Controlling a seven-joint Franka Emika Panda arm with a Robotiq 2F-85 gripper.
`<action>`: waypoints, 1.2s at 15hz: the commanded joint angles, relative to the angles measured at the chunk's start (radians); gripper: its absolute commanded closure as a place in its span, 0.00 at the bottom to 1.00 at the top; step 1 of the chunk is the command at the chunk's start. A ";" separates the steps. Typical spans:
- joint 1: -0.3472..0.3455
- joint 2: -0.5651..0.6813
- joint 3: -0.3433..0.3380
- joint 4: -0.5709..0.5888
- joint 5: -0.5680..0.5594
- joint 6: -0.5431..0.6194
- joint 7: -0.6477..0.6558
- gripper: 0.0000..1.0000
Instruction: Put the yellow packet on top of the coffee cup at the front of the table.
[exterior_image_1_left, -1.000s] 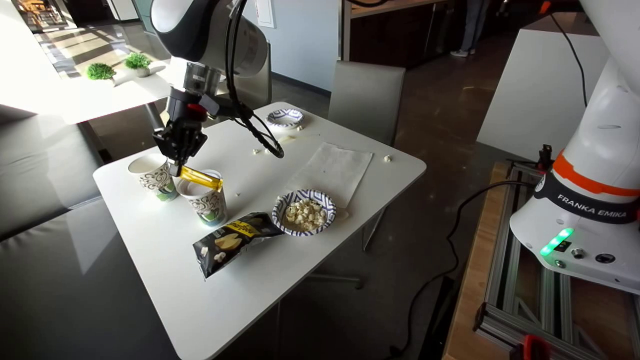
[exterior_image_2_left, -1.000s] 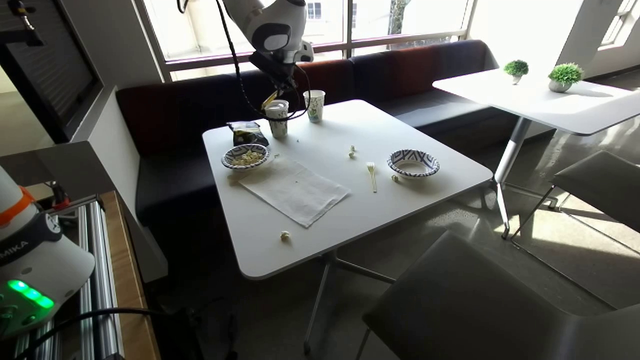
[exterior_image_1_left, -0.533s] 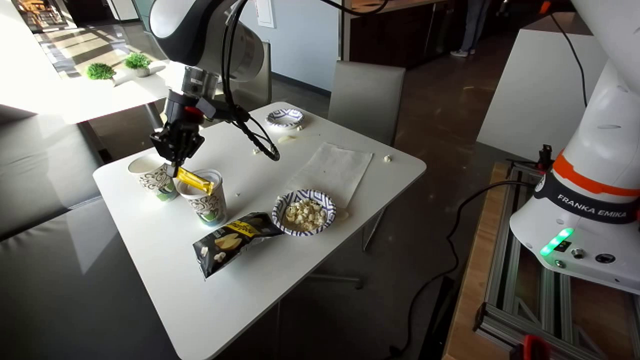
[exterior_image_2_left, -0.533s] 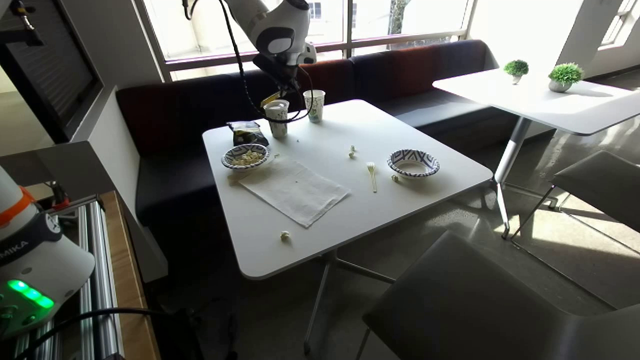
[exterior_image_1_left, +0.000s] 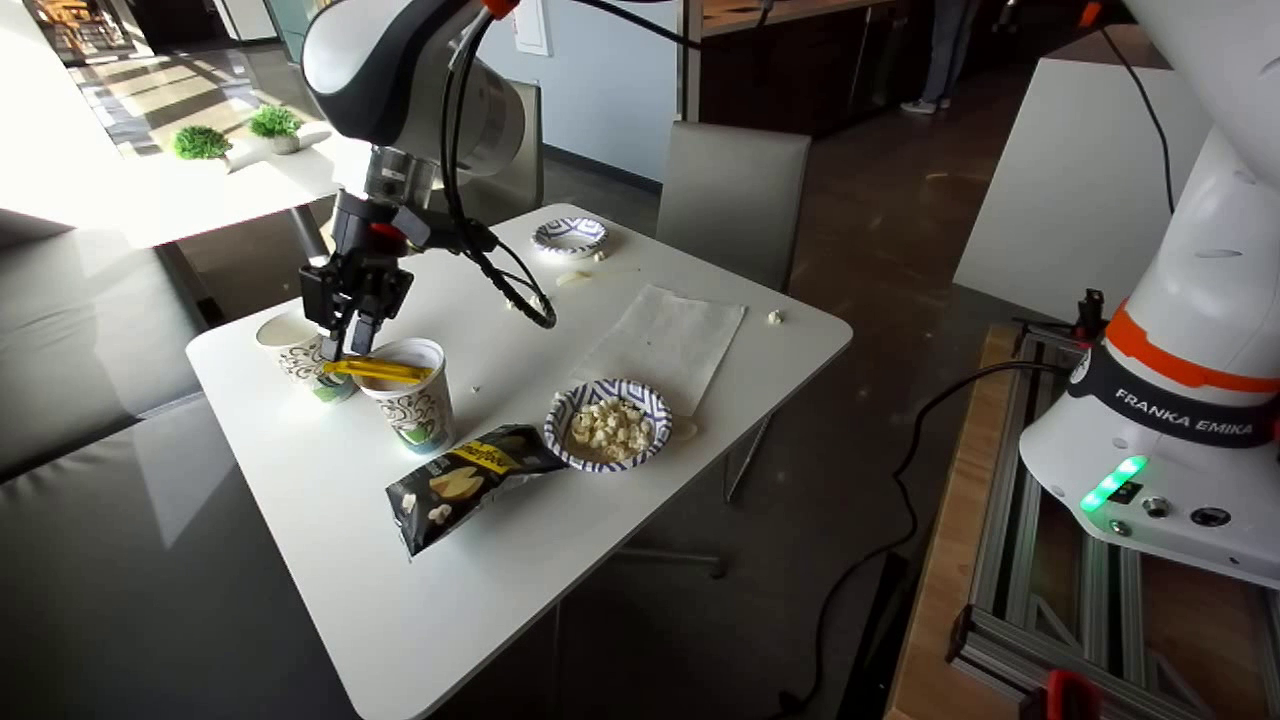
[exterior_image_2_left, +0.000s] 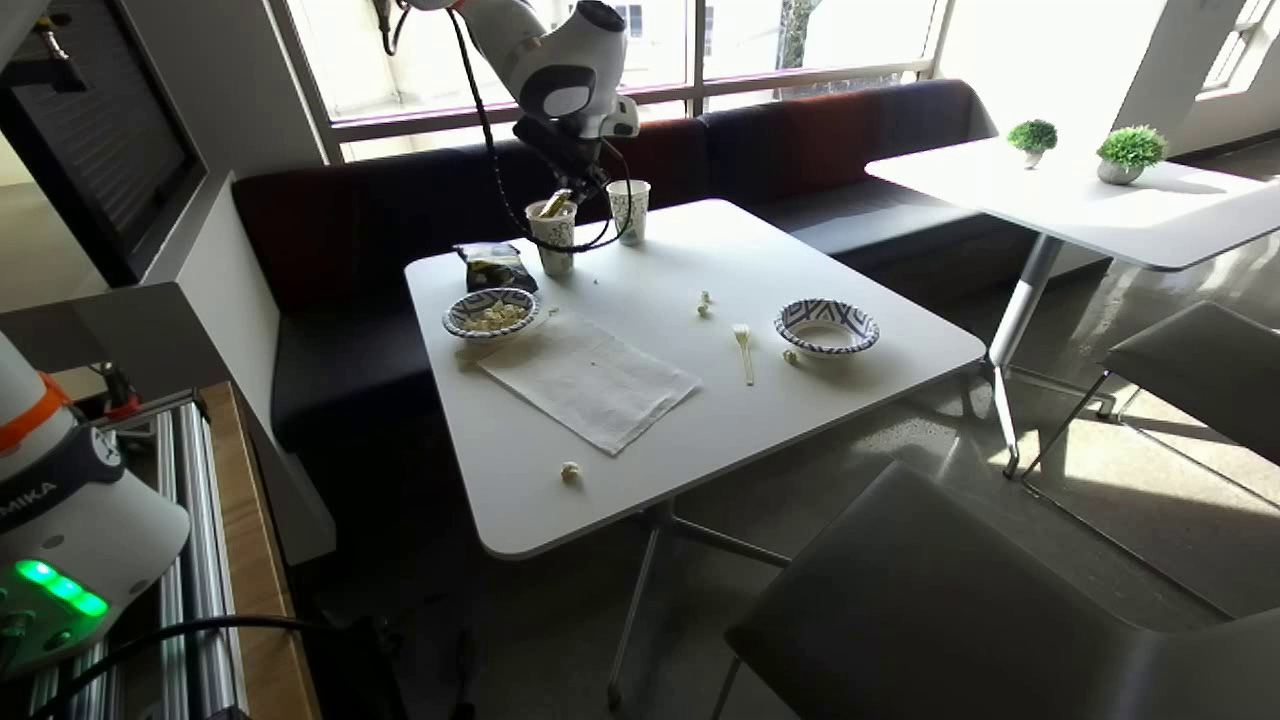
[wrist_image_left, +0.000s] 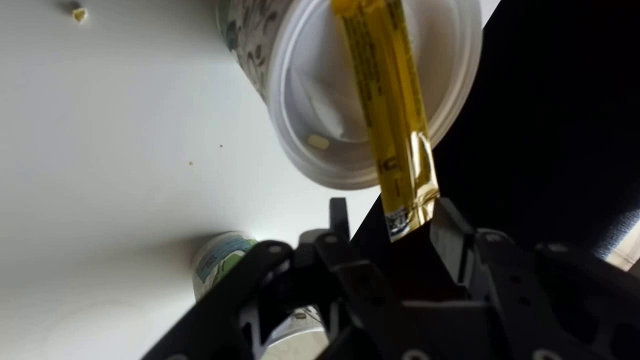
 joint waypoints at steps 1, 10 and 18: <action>0.008 0.005 -0.011 0.016 -0.029 0.017 -0.004 0.22; 0.059 -0.314 -0.197 -0.263 -0.288 0.008 0.125 0.00; 0.064 -0.710 -0.310 -0.632 -0.586 -0.285 0.275 0.00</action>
